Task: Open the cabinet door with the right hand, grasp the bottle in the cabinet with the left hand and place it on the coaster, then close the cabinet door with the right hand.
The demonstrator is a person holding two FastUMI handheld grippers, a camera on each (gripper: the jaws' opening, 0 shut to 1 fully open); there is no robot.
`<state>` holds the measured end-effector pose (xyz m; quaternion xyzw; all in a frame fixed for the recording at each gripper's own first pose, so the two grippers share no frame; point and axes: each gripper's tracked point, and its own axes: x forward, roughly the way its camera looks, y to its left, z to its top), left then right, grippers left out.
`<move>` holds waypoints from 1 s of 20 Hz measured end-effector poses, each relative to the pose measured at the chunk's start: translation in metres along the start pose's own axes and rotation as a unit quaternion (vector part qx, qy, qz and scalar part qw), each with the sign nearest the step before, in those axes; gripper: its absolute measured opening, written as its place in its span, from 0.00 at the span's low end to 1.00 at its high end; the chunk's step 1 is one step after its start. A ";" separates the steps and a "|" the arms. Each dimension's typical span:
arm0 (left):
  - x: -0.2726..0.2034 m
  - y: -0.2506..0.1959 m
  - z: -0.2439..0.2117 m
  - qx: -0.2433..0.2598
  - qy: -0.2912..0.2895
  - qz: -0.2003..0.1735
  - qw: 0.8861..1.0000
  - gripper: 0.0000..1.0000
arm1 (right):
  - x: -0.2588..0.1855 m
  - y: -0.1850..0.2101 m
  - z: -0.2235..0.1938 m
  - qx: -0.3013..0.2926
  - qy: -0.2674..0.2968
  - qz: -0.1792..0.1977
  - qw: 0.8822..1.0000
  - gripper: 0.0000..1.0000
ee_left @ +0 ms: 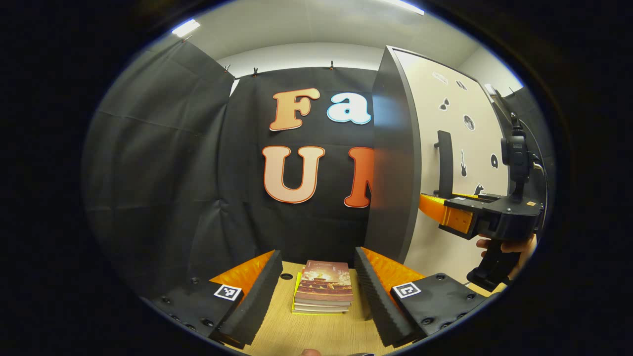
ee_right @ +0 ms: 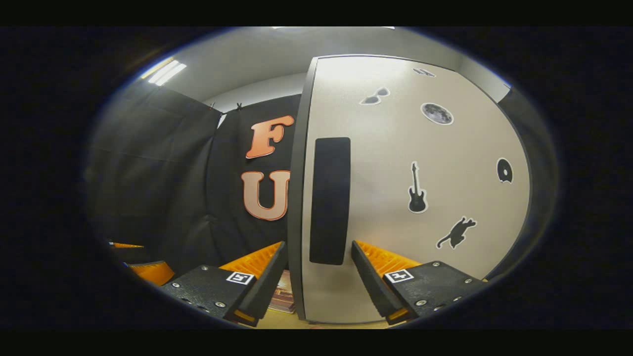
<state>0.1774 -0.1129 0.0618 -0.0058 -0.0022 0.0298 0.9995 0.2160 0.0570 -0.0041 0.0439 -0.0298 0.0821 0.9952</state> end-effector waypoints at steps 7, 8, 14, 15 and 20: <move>0.002 -0.011 0.001 -0.002 -0.001 -0.006 1.000 0.95 | -0.005 -0.002 0.004 0.019 -0.003 0.009 1.000 0.87; -0.001 -0.013 0.001 -0.001 -0.001 -0.005 1.000 0.95 | -0.009 -0.006 0.008 0.020 -0.009 0.007 1.000 0.87; -0.017 -0.018 0.010 0.007 -0.008 0.001 1.000 0.95 | -0.053 -0.024 0.023 0.035 -0.020 -0.008 0.999 0.87; -0.019 -0.018 0.013 0.009 -0.010 0.005 1.000 0.96 | -0.062 -0.029 0.022 0.032 -0.020 -0.013 0.999 0.88; -0.035 -0.018 0.024 0.014 -0.018 0.022 0.999 0.95 | -0.103 -0.055 0.012 0.014 -0.013 -0.034 0.999 0.87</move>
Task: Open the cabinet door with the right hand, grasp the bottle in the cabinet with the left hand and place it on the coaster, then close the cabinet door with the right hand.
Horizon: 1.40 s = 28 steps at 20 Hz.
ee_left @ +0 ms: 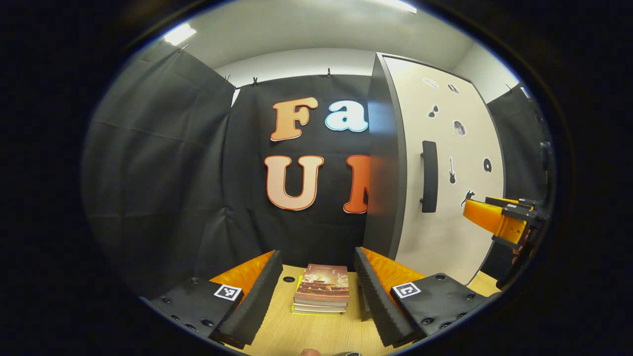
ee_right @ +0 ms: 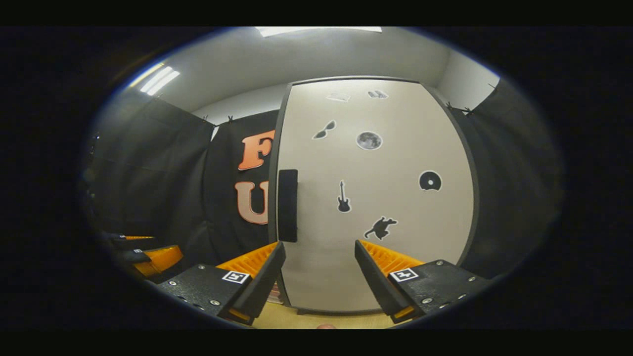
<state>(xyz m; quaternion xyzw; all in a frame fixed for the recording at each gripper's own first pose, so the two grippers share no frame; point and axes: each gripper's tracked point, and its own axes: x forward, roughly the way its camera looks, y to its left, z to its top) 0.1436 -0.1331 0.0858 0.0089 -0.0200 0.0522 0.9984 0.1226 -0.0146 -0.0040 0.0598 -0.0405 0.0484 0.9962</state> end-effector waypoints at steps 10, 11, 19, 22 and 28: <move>-0.023 -0.004 0.018 -0.001 -0.016 -0.033 0.999 0.95 | -0.058 -0.028 0.002 0.017 0.011 -0.070 0.997 0.89; -0.027 -0.001 0.019 -0.001 -0.015 -0.038 0.999 0.95 | -0.063 -0.025 0.003 0.018 0.011 -0.076 0.997 0.90; -0.050 0.041 0.022 0.005 -0.014 -0.061 0.998 0.96 | -0.103 0.028 0.007 -0.002 0.013 -0.098 0.995 0.90; -0.055 0.053 0.022 -0.001 -0.012 -0.067 0.998 0.95 | -0.120 0.048 0.006 -0.025 0.024 -0.100 0.994 0.90; -0.070 0.068 0.017 -0.006 -0.001 -0.052 0.999 0.94 | -0.137 0.073 0.018 -0.040 0.021 -0.081 0.996 0.92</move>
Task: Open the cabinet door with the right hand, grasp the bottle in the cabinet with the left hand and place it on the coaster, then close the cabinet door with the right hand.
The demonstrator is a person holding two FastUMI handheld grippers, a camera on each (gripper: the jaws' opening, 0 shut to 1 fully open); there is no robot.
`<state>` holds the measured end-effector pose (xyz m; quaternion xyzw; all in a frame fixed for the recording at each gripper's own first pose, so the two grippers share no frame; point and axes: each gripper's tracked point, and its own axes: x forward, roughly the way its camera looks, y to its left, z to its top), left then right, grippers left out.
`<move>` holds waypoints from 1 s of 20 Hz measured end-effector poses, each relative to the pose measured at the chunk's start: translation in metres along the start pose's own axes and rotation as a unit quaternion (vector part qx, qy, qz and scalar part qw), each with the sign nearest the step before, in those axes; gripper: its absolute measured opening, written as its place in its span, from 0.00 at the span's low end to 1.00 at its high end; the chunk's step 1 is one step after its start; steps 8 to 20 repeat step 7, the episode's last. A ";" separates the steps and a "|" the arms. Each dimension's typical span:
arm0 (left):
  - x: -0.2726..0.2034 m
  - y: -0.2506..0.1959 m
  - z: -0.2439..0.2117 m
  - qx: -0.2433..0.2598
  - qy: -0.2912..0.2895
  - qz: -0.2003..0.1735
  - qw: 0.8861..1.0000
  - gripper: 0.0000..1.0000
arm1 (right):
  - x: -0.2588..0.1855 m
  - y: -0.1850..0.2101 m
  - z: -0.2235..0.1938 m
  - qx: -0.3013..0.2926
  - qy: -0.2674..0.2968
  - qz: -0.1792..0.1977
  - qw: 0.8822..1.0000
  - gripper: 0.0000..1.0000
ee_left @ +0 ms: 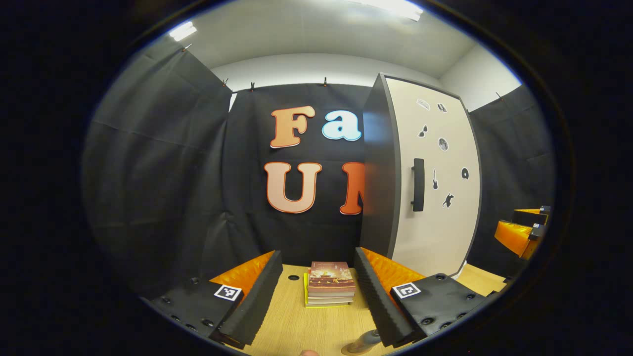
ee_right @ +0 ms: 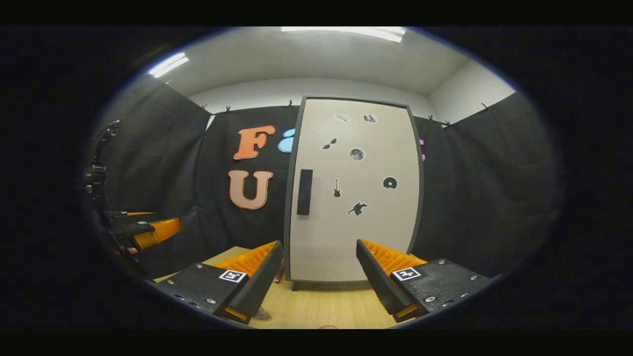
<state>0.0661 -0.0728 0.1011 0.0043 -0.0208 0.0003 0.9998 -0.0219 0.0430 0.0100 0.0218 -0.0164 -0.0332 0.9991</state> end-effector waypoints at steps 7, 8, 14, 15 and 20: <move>-0.016 -0.017 0.003 -0.001 -0.002 0.020 1.000 0.95 | -0.010 -0.023 0.010 0.001 -0.013 0.013 1.000 0.92; -0.016 -0.017 0.003 -0.001 -0.002 0.020 1.000 0.95 | -0.010 -0.023 0.010 0.001 -0.013 0.013 1.000 0.92; -0.016 -0.017 0.003 -0.001 -0.002 0.020 1.000 0.95 | -0.010 -0.023 0.010 0.001 -0.013 0.013 1.000 0.92; -0.016 -0.017 0.003 -0.001 -0.002 0.020 1.000 0.95 | -0.010 -0.023 0.010 0.001 -0.013 0.013 1.000 0.92; -0.016 -0.017 0.003 -0.001 -0.002 0.020 1.000 0.95 | -0.010 -0.023 0.010 0.001 -0.013 0.013 1.000 0.92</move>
